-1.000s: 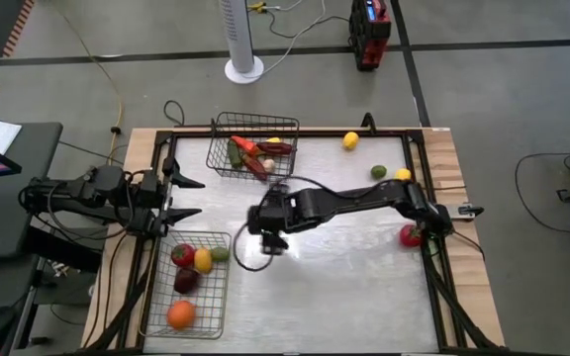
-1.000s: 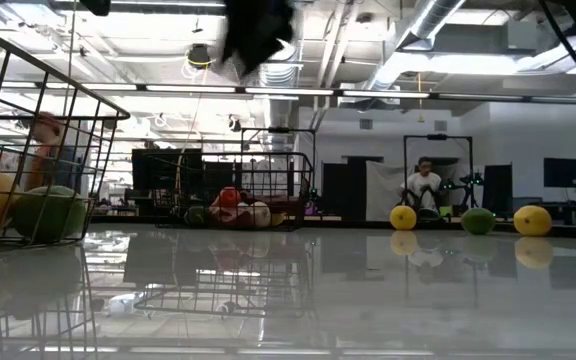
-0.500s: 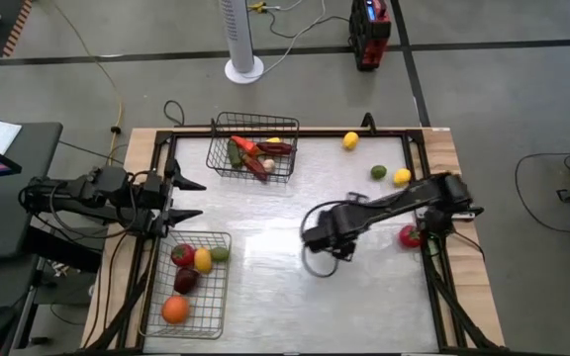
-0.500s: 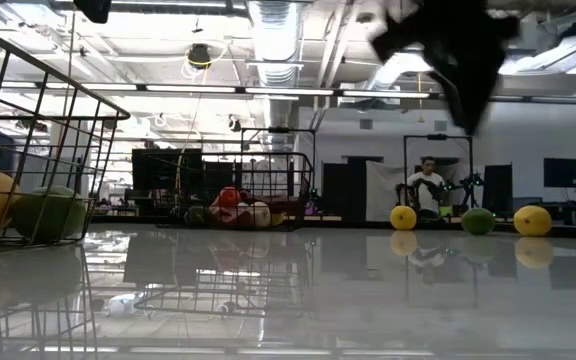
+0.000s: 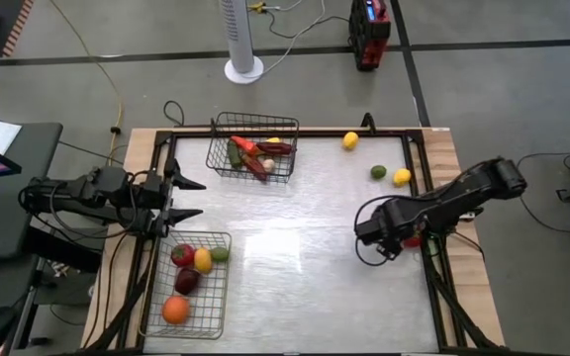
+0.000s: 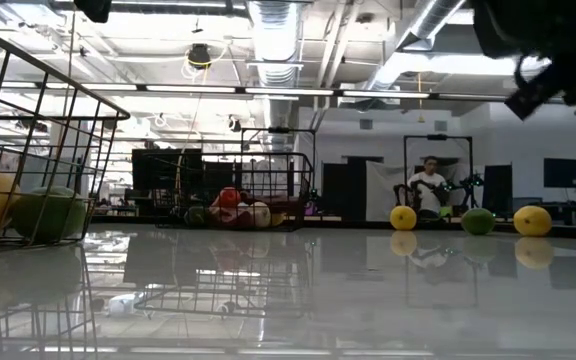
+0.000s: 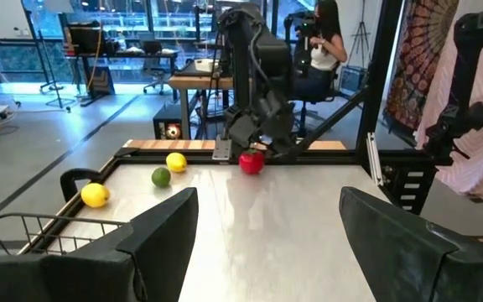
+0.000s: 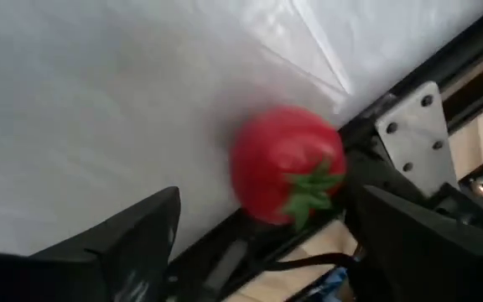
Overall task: Sort produce into baskets
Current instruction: Put the red tomato into the silver wire basket
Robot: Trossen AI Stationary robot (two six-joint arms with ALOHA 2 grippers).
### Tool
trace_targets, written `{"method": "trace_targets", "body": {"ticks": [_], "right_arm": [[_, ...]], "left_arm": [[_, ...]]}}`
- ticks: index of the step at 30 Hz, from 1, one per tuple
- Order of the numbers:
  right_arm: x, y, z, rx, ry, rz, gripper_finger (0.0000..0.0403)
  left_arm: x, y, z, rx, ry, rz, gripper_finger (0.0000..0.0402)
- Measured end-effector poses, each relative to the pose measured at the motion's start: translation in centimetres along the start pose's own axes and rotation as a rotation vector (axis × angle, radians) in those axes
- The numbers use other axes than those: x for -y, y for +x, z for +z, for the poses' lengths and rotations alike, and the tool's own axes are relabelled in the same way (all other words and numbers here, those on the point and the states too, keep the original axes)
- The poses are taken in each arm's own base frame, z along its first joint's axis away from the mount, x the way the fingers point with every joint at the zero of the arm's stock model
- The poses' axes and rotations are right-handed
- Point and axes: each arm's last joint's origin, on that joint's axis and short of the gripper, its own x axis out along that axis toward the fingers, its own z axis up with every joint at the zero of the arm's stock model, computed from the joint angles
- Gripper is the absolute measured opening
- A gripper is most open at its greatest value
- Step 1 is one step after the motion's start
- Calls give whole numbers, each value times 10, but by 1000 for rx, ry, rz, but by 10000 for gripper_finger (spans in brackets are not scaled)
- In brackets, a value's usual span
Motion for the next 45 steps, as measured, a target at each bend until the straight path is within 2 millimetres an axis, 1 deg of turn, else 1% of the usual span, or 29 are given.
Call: {"method": "trace_targets", "body": {"ticks": [3,6,8,13,16,26,32,36,39,42,45], "right_arm": [[4,9,-3,-32,-47,-29,394],[4,19,-3,-65,-91,-56,398],[3,21,-2,-79,-121,-73,398],[-4,28,4,-106,-191,-115,399],[-9,35,10,-162,-223,-149,399],[-37,73,29,-377,-431,-219,396],[-41,91,38,-491,-454,-269,395],[-41,96,42,-522,-441,-278,390],[-40,96,43,-526,-434,-275,372],[-39,94,43,-516,-432,-267,352],[-41,88,44,-485,-426,-247,345]], "left_arm": [[0,0,0,-5,1,0,279],[0,0,-2,-20,2,1,279],[0,0,-3,-29,3,9,279],[-1,0,-3,-29,4,27,279],[-1,0,-3,-29,3,27,279],[-1,0,-4,-45,4,27,279],[-1,0,-4,-45,3,27,279],[-1,0,-4,-45,3,23,279],[-1,0,-4,-45,3,19,279],[-1,0,-4,-45,3,20,279],[-1,0,-4,-44,3,19,279]]}}
